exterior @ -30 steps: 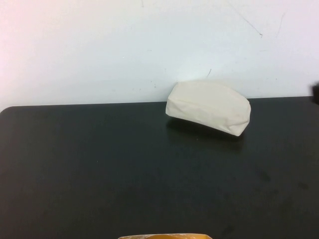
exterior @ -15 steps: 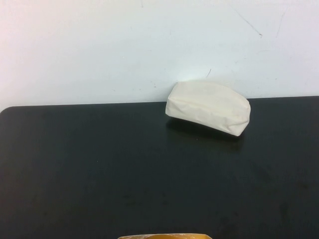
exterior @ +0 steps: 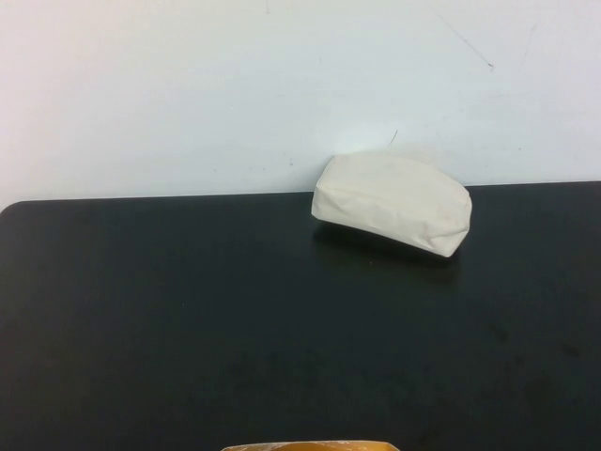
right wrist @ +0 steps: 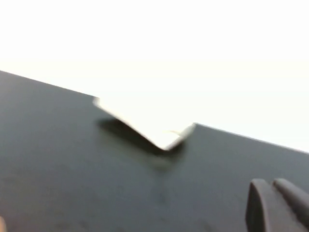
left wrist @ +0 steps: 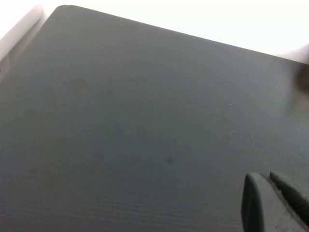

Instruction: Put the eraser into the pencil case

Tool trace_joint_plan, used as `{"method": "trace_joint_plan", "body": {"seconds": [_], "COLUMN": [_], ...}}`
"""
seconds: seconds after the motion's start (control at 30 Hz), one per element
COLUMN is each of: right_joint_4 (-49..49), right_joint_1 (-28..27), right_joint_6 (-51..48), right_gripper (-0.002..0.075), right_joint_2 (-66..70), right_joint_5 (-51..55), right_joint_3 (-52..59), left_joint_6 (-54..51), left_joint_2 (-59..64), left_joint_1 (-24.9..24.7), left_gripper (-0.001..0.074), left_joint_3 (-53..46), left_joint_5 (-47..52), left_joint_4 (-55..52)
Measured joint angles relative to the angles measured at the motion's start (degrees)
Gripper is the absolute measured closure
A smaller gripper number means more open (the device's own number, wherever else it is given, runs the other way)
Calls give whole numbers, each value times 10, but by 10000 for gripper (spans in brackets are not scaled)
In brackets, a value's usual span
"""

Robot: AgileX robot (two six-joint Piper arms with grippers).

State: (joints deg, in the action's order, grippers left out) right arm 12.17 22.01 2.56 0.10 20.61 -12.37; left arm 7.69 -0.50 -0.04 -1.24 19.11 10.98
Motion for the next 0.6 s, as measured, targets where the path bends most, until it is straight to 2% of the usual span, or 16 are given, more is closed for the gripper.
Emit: {"method": "trace_joint_plan", "body": {"seconds": [0.17, 0.3, 0.43, 0.6], "right_joint_4": [-51, -116, -136, -113], "right_joint_1": [-123, -212, -261, -268], "right_joint_6": [-5, -51, -76, -39], "right_gripper": [727, 727, 727, 727], "right_joint_2": [-8, -9, -9, -9], "right_joint_5": [16, 9, -19, -34], "right_joint_3": [24, 63, 102, 133], "left_joint_6": [0, 0, 0, 0], "left_joint_2": [0, 0, 0, 0], "left_joint_1": [0, 0, 0, 0], "left_gripper": [736, 736, 736, 736], "left_joint_3": [0, 0, 0, 0], "left_joint_5": [0, 0, 0, 0], "left_joint_4": [0, 0, 0, 0]}}
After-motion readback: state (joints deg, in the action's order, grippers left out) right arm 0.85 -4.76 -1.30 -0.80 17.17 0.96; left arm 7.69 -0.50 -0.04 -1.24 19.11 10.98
